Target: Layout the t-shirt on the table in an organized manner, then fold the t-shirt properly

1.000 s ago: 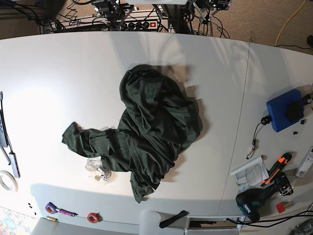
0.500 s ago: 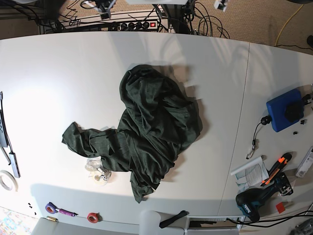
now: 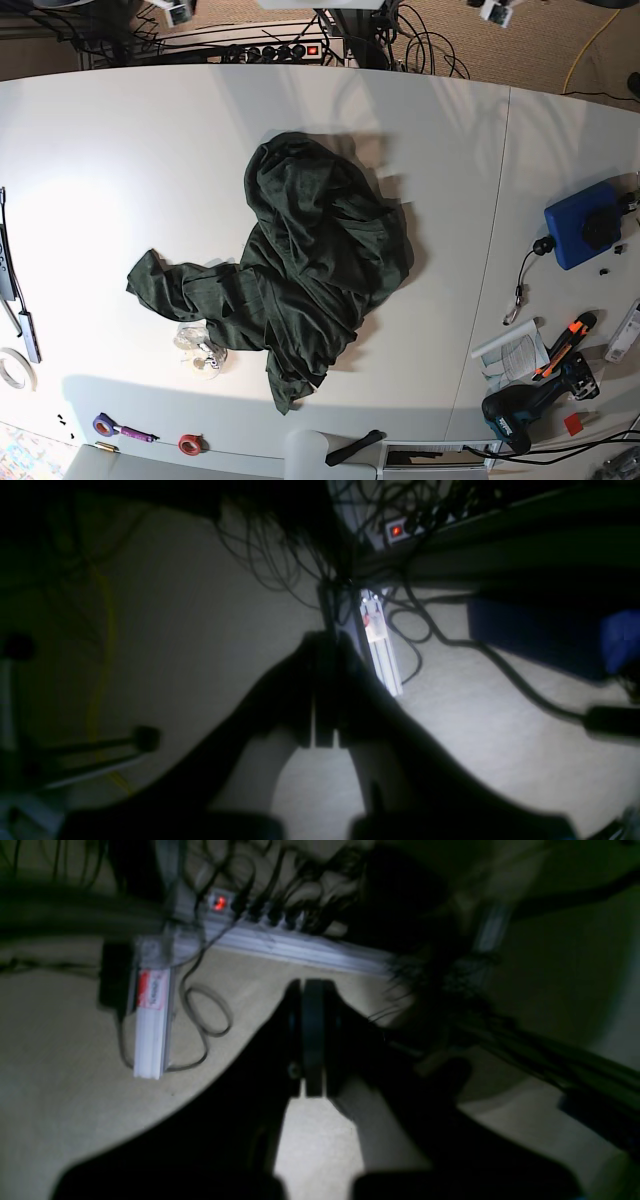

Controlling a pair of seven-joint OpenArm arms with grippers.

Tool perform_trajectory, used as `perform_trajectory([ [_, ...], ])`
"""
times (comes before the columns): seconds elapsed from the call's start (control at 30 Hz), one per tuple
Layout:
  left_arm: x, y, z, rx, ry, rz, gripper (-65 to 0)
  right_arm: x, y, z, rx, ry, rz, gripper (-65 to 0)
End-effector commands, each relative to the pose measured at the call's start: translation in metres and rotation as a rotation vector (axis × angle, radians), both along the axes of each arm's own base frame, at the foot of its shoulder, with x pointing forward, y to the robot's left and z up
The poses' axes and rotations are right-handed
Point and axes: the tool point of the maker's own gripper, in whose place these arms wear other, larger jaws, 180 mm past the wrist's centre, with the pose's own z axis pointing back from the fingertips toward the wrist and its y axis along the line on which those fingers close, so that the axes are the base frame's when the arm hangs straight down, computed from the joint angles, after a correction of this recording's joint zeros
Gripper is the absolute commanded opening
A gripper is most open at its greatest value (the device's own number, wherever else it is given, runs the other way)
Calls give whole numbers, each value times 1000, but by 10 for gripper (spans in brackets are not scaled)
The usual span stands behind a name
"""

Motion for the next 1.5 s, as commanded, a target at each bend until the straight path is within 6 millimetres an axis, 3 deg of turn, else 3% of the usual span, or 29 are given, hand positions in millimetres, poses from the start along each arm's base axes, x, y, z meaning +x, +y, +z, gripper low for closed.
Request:
perform_trajectory([
  [0.0, 4, -2, 15, -25, -33, -30, -650, 4, -6, 14, -11, -37, 4, -650],
  [0.17, 14, -13, 65, -112, -100, -135, -650, 31, -26, 70, -61, -180, -5, -650],
  [0.33, 30, -41, 110, -306, -167, -174, -650, 61, -36, 120, -105, -309, 10, -650],
  [0.5, 40, -69, 150, -506, -270, -304, -650, 90, -23, 158, -94, -435, 46, -650],
  [0.73, 84, -71, 166, -521, -443, -330, -650, 127, 7, 213, -31, -710, 133, -650],
  [0.83, 106, -71, 173, -509, -519, -351, -650, 140, 8, 222, -31, -774, 138, -650],
  [0.97, 152, -55, 179, -411, -645, -264, -650, 157, 8, 231, -35, -838, 135, -650],
  [1.07, 175, -48, 186, -352, -716, -258, -650, 169, 7, 238, -40, -878, 129, -650],
  [1.33, 198, -47, 196, -305, -793, -303, -642, 197, 6, 255, -33, -1002, 33, -650],
  [1.47, 206, -47, 202, -300, -823, -307, -533, 210, 6, 261, -21, -1044, -21, -650],
])
